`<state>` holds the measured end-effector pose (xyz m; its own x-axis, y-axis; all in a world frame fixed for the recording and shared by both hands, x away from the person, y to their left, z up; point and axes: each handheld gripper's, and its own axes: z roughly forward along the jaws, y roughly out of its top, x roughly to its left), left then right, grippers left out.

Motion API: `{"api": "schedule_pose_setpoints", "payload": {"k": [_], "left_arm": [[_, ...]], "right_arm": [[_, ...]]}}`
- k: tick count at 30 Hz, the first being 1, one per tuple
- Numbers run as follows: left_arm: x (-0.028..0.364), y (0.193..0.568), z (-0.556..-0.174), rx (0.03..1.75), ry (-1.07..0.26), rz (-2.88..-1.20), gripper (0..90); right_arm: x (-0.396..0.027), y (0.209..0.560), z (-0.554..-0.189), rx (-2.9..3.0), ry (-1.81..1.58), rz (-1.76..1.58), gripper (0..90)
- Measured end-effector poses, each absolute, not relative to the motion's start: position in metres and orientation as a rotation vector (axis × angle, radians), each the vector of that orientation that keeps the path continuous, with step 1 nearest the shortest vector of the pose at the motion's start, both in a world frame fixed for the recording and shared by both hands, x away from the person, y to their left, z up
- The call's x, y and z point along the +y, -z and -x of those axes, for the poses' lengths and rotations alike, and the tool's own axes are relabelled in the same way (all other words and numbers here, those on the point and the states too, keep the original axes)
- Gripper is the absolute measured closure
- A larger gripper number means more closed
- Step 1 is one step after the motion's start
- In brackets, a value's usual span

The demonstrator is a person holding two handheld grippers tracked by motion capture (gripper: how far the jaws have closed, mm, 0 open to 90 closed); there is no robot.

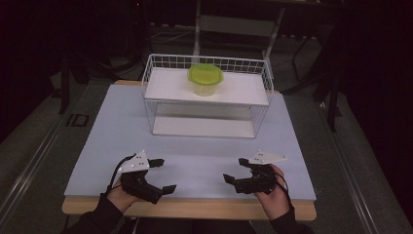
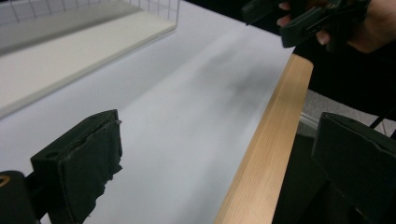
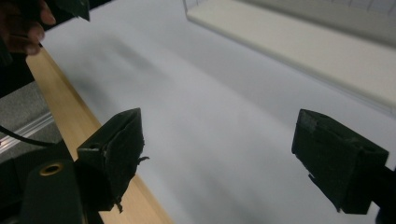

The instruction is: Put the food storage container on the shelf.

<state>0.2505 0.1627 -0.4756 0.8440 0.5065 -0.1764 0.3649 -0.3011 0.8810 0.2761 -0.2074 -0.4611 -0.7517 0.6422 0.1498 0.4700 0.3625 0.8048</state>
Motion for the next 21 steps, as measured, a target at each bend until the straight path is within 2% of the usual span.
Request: {"api": "schedule_pose_setpoints", "payload": {"k": [12, 21], "left_arm": [[0.184, 0.489, -0.245, 0.684, -0.189, -1.944, 2.6], [0.201, 0.491, -0.244, 0.714, -0.193, -1.881, 2.6]], "right_arm": [[-0.239, 0.475, -0.268, 2.397, -1.312, -1.064, 16.1], [-0.253, 0.476, -0.265, 2.359, -1.357, -1.088, 16.1]]}}
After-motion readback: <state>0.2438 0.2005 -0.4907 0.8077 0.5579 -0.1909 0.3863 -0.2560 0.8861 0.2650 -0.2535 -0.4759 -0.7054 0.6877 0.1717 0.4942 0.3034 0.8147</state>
